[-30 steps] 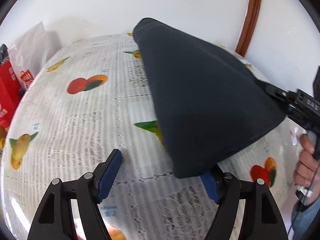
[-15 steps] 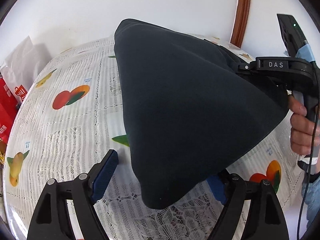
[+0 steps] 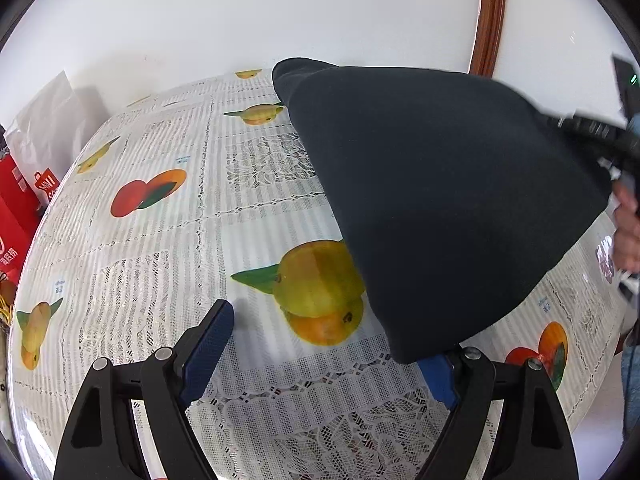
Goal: Fold small clothes
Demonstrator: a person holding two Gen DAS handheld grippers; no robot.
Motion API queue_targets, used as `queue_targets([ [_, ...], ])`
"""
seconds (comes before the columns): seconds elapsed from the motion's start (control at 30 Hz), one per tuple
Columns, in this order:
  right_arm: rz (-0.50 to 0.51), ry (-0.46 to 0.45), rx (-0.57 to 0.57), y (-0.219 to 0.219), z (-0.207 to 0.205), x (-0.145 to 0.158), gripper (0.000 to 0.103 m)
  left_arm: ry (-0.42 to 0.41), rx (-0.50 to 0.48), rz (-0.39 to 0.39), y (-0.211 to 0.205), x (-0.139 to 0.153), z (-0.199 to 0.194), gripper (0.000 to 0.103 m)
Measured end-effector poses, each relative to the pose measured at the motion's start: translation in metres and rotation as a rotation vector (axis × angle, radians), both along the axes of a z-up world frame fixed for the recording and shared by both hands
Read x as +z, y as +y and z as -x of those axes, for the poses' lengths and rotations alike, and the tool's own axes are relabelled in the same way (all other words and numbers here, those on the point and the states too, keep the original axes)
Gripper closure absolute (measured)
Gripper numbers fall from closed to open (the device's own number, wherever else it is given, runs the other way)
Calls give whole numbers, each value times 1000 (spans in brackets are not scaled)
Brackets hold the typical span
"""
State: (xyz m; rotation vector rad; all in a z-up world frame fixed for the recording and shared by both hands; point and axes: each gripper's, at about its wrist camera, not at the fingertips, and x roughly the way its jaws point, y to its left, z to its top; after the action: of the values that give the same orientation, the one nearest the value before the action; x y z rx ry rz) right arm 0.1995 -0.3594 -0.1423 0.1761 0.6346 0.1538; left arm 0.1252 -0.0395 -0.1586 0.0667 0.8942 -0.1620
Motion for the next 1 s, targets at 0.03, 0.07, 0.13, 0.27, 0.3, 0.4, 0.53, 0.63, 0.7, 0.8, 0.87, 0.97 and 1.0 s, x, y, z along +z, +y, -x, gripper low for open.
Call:
queue_targets([
  [0.03,-1,28,-3,-3,-4,-11,96,-2,-1,0,0,0,1,18],
  [0.07,-4,59,-9,-6,-7,-24,96,-3,-1,-2,-1,1,1,18],
  [0.13,-8,69,-16,-9,-3,-33,95,0,0,-3,0,1,1,18],
  [0.27,25,77,-70,-12,16,-18,79,16,-4,11,3,1,2,18],
  [0.3,20,72,-76,-12,21,-12,75,19,-8,24,6,0,4,19],
  [0.4,21,47,-39,-12,40,-5,74,22,-30,69,10,3,14,21],
  [0.53,93,65,-29,-14,57,-24,73,-18,-53,108,11,16,32,21],
  [0.63,45,72,-33,-24,69,-29,72,-79,-50,152,14,34,40,21],
  [0.7,50,76,-29,-26,76,-22,72,-119,-38,148,13,46,35,21],
  [0.8,85,81,-26,-25,79,-13,72,-130,-24,116,8,49,14,21],
  [0.87,103,75,-21,-25,81,-6,72,-94,-15,120,6,42,-2,21],
  [0.97,135,58,-24,-29,81,7,72,-25,-9,99,3,18,-20,18],
  [1.0,133,52,-29,-31,81,11,69,-5,-12,81,-1,10,-23,17],
])
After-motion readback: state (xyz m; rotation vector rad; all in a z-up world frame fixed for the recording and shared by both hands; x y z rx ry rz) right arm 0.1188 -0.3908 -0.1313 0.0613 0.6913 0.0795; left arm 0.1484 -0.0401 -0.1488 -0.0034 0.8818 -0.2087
